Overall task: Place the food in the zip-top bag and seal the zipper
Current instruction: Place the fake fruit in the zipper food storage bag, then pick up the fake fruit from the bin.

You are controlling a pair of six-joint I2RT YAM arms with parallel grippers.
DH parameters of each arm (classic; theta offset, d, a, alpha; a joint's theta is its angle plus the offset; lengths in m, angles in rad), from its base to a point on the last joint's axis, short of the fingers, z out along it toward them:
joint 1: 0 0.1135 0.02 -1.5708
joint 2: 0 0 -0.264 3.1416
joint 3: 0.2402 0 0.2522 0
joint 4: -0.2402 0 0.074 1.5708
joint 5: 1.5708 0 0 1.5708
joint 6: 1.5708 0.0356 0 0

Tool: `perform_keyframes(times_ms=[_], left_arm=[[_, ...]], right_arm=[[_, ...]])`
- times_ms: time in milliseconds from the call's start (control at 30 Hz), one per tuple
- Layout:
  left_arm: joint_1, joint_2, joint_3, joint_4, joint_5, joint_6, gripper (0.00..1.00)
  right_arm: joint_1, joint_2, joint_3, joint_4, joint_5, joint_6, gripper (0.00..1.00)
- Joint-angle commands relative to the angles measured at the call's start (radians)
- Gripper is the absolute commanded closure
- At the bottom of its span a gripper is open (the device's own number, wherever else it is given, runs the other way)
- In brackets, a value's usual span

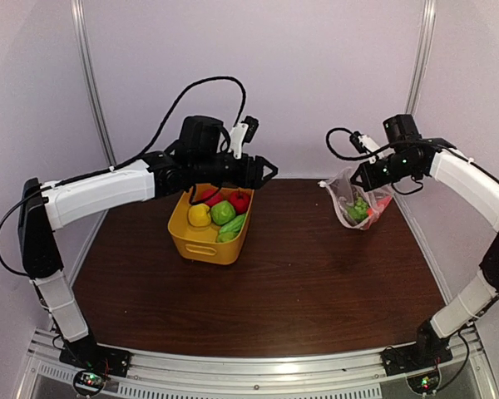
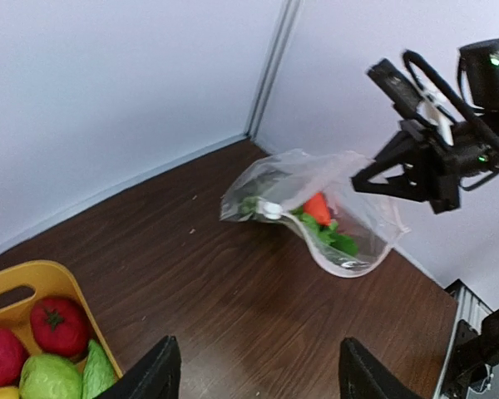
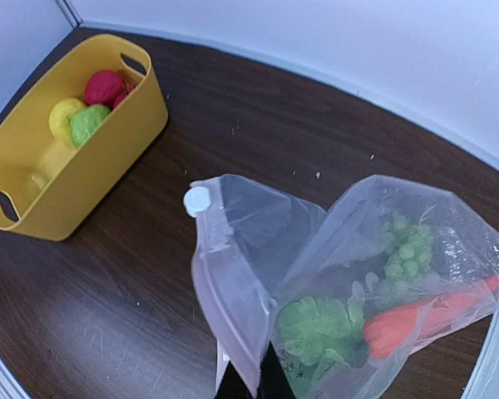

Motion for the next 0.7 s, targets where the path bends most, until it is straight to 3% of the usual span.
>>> perform_keyframes(times_ms=[0,167,367,667], left_arm=[[0.081,0.051,0.034,-0.244,-0.081,-0.077,0.34],[0.131,0.098,0.067,-0.349,-0.113,-0.053,0.32],[0.144,0.161,0.125,-0.453,-0.218,-0.036,0.20],[0.212,0.255,0.127,-0.450,-0.176,-0.076,0.19]], right_arm=[[-0.002,0.003,-0.067,0.013,-0.038,-0.021,1.00],[-0.002,-0.002,-0.075,0.036,-0.068,-0.007,1.00],[-0.002,-0.016,-0.105,0.041,-0.122,-0.021,1.00],[-0.002,-0.039,-0.145,0.056,-0.140,-0.013,1.00]])
